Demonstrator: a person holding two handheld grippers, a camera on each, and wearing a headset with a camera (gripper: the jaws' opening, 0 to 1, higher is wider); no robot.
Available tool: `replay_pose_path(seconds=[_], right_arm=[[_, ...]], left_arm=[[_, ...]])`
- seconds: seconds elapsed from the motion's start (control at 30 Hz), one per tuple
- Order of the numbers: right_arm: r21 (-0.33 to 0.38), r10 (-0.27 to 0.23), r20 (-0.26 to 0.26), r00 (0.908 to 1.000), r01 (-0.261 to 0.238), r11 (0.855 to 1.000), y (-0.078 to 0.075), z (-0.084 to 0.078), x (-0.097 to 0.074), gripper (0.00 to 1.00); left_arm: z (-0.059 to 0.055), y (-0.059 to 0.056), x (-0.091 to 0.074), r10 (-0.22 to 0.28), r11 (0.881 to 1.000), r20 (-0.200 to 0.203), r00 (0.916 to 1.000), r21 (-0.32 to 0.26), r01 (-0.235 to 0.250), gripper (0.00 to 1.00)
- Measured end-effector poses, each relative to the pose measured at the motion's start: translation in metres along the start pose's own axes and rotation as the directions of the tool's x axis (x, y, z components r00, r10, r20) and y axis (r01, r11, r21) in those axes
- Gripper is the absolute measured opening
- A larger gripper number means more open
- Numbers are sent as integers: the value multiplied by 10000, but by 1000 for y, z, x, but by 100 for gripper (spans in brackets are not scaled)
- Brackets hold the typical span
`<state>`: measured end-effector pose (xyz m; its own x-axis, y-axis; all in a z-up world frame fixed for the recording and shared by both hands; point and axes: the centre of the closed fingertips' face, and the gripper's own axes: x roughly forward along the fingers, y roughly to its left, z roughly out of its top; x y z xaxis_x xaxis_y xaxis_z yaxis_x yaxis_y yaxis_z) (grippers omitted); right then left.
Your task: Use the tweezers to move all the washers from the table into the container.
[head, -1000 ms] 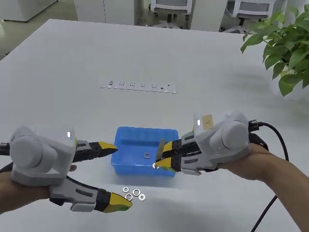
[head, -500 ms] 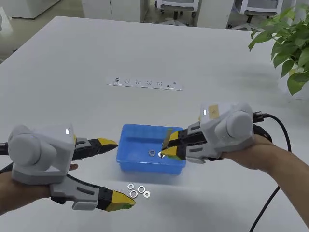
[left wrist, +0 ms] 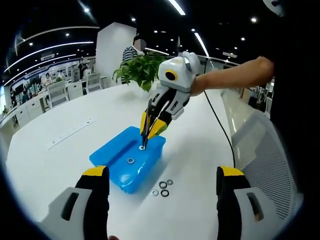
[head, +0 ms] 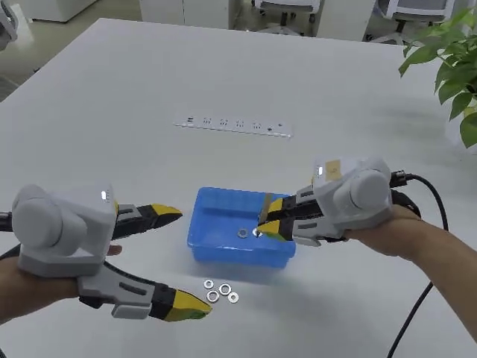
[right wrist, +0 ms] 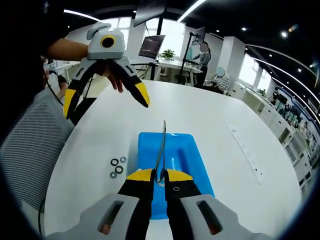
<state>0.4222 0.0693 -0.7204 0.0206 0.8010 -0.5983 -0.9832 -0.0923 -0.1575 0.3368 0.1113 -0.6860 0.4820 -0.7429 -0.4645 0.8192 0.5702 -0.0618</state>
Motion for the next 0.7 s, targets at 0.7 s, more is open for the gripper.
replay_pose_path(seconds=[0.7], right_arm=[[205, 380, -194, 9991, -376, 9991, -3, -17, 22, 9]], left_arm=[[4, 6, 2, -53, 10000, -1, 10000, -64, 53, 99]])
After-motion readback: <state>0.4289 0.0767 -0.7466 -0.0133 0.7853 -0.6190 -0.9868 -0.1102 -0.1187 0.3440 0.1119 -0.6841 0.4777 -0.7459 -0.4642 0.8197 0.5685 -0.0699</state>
